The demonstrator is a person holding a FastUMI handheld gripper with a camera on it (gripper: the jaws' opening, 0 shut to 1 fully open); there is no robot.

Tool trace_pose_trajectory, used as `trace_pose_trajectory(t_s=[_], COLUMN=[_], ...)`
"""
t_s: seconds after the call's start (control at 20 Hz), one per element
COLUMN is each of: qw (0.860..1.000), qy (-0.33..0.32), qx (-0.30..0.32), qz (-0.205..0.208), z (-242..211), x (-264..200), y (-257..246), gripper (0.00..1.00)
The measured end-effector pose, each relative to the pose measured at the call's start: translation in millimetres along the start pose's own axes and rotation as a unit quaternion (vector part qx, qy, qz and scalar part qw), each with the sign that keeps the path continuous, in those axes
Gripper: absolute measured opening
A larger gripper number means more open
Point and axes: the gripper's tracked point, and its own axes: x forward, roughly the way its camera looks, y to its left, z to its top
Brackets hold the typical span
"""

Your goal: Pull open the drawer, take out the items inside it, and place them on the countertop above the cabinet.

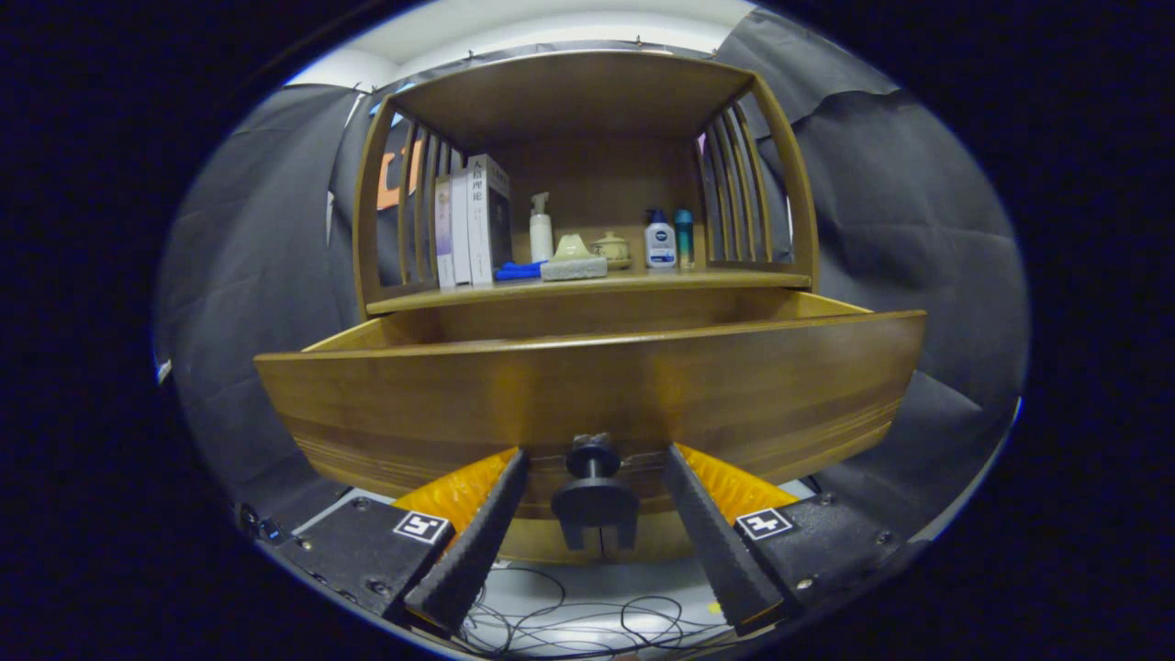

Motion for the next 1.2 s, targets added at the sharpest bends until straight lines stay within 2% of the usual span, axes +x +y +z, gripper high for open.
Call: trace_pose_trajectory(t_s=[0.15, 0.4, 1.2], qw=[1.0, 1.0, 0.999], qy=[0.002, 0.018, 0.033], qx=[0.004, 0.024, 0.011], qz=[0.0, 0.001, -0.007], z=[8.2, 23.3, 49.3], x=[8.2, 46.7, 137.9], y=[-0.9, 4.1, 2.3], gripper=[0.99, 0.99, 0.99])
